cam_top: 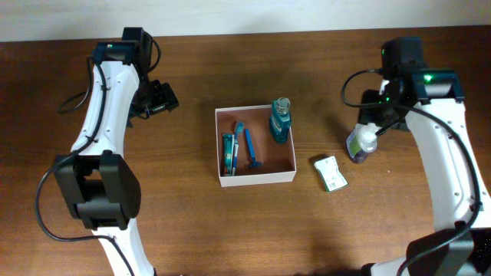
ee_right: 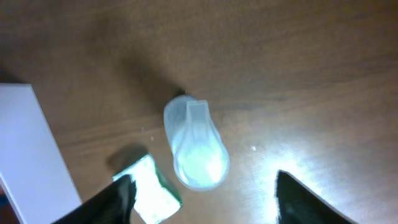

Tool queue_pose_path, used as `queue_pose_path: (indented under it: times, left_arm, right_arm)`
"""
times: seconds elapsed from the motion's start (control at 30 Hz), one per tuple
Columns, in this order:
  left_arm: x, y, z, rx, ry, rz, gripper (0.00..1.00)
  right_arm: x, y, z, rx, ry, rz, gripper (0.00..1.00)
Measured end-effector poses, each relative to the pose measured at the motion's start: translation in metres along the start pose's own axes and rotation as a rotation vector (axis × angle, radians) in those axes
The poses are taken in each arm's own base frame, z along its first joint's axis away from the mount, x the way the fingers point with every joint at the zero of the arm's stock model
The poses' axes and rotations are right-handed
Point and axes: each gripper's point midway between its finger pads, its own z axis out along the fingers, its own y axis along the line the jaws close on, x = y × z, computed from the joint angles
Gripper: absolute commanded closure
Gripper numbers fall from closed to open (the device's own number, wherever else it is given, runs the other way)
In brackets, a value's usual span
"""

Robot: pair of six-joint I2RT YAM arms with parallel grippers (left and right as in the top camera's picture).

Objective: Pack container
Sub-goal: 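Move the right gripper to the clear soap pump bottle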

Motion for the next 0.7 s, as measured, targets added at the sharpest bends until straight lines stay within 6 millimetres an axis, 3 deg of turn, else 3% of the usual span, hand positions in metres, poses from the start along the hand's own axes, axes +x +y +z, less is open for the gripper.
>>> queue_pose_path:
  times: [0.17,0.23,0.7]
  left_arm:
    - [0.0,0.0,0.0,-0.001,0.0,0.0,0.01]
    - [0.0,0.0,0.0,-0.001,0.0,0.0,0.01]
    - [0.0,0.0,0.0,-0.001,0.0,0.0,0.01]
  right_arm:
    - [0.012,0.003,0.031,0.0,0.023,-0.007,0.33]
    - [0.019,0.005,0.043,-0.004,0.034,-0.009,0.38]
    - [0.018,0.006,0.046,-0.011,0.027,-0.068,0.44]
